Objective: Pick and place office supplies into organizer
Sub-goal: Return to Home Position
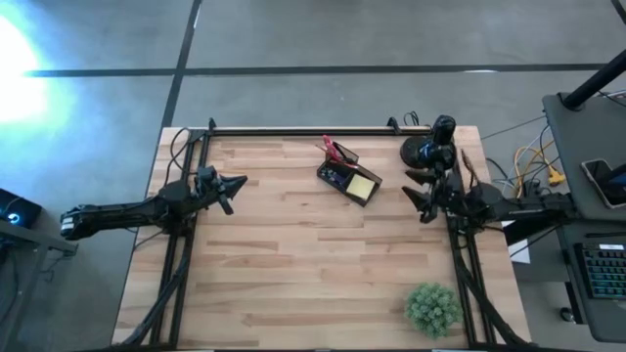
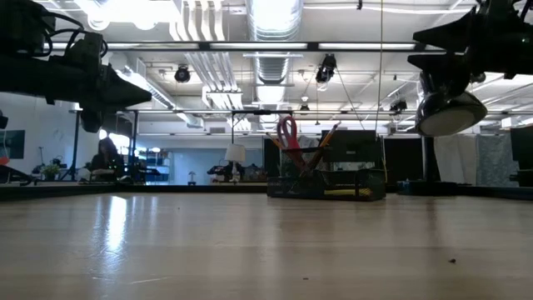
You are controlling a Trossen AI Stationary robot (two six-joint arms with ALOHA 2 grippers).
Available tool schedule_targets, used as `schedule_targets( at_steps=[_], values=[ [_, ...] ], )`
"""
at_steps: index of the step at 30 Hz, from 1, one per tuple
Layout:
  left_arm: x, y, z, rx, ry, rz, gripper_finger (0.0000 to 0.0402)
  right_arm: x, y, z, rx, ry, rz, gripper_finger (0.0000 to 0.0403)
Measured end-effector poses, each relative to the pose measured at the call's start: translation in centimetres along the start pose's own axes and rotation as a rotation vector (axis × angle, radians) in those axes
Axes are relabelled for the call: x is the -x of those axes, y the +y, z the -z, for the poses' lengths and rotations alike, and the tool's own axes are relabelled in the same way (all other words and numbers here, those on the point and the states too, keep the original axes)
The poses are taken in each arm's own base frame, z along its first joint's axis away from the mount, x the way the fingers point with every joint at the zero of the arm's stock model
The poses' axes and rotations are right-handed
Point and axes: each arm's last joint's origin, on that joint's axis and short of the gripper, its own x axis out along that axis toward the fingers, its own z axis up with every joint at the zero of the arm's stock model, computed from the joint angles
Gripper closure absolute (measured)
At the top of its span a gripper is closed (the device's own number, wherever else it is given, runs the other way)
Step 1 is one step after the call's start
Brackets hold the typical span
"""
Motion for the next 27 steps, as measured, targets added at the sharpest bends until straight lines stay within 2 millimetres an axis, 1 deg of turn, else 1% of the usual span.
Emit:
schedule_targets(
  at_steps=[6, 7, 11, 13, 14, 19, 23, 25, 27],
  values=[
    [0.0, 0.0, 0.0, 0.000, 0.000, 0.000, 0.0402, 0.0, -0.1, 0.2, 0.192, 0.023, 0.009, 0.0146],
    [0.0, 0.0, 0.0, -0.001, 0.001, 0.000, 0.0402, 0.0, 0.0, 0.3, 0.213, 0.027, -0.023, 0.0147],
    [0.0, 0.0, 0.0, -0.001, 0.002, -0.001, 0.0402, 0.1, 0.9, 0.9, 0.255, 0.084, -0.331, 0.0149],
    [0.0, 0.0, 0.0, -0.001, 0.002, -0.001, 0.0402, 0.2, 1.2, 1.3, 0.202, 0.131, -0.444, 0.0148],
    [0.0, 0.0, 0.0, -0.001, 0.002, -0.001, 0.0402, 0.2, 1.2, 1.4, 0.181, 0.143, -0.465, 0.0147],
    [0.0, 0.0, 0.0, -0.001, 0.001, -0.001, 0.0402, 0.2, 1.0, 2.2, 0.094, 0.250, -0.411, 0.0143],
    [0.0, 0.0, 0.0, -0.001, 0.001, -0.001, 0.0402, 0.5, 0.7, 3.4, 0.004, 0.401, -0.371, 0.0145],
    [0.0, 0.0, 0.0, -0.001, 0.001, 0.000, 0.0402, 0.5, 0.6, 3.5, -0.014, 0.421, -0.366, 0.0147],
    [0.0, 0.0, 0.0, -0.001, 0.001, -0.001, 0.0402, 0.5, 0.7, 3.3, 0.000, 0.399, -0.371, 0.0149]
  ],
)
